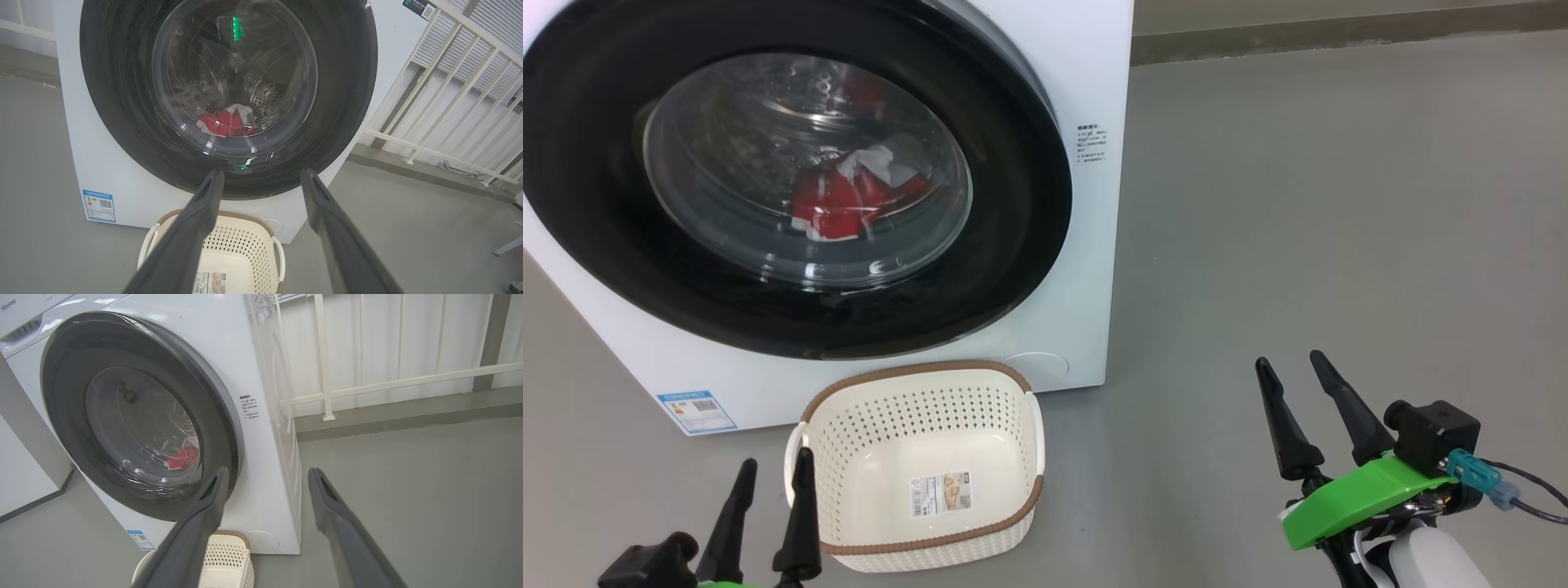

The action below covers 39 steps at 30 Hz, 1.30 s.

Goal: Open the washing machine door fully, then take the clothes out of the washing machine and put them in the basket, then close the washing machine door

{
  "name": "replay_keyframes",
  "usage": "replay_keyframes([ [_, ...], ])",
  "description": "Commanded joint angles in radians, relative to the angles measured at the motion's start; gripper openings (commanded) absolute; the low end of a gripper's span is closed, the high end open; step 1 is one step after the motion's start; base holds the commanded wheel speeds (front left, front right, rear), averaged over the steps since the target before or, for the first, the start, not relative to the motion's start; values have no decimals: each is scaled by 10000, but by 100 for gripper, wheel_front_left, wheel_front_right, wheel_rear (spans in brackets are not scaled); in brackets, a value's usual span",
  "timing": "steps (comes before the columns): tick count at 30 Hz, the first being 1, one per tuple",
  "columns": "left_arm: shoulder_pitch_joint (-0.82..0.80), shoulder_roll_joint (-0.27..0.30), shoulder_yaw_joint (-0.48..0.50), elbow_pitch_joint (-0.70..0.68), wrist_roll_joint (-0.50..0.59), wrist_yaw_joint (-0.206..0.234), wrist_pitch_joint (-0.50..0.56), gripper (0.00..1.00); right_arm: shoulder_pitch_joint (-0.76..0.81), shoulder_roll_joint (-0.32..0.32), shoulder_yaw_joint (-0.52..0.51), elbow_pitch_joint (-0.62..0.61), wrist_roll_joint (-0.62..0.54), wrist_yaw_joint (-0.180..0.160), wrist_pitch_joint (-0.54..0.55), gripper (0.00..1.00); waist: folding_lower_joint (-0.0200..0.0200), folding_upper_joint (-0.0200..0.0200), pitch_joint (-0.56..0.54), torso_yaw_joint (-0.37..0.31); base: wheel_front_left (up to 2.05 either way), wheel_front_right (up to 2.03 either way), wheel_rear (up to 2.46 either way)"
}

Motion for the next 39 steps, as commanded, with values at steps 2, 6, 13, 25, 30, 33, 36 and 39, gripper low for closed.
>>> replay_keyframes([
  [2, -403, 191, 287, -334, 441, -58, -217, 100, -513, -93, 289, -302, -416, -5, -197, 100, 0, 0, 7, -8, 0, 0, 0],
  [6, -433, 202, 302, -353, 890, -60, -335, 100, -584, -103, 380, -319, -867, -5, -314, 100, 0, 0, 21, -15, 0, 0, 0],
  [13, -473, 221, 351, -387, 1670, -64, -541, 100, -710, -121, 533, -303, -1642, -5, -519, 100, 0, 0, 19, -26, 0, 0, 0],
  [25, -511, 234, 387, -387, 2171, -67, -686, 100, -795, -133, 627, -278, -2136, -6, -663, 100, 0, 0, 28, -36, 0, 0, 0],
  [30, -498, 234, 382, -369, 2161, -67, -686, 100, -777, -133, 642, -297, -2113, -6, -663, 100, 0, 0, 24, -17, 0, 0, 0],
  [33, -491, 234, 374, -361, 2163, -67, -686, 100, -771, -133, 644, -301, -2113, -6, -663, 100, 0, 0, 25, -10, 0, 0, 0],
  [36, -496, 234, 391, -384, 2180, -67, -686, 100, -805, -133, 669, -292, -2108, -6, -663, 100, 0, 0, 56, -9, 0, 0, 0],
  [39, -513, 234, 408, -457, 2207, -67, -686, 100, -900, -133, 723, -267, -2096, -6, -663, 45, 0, 0, 133, 2, 0, 0, 0],
])
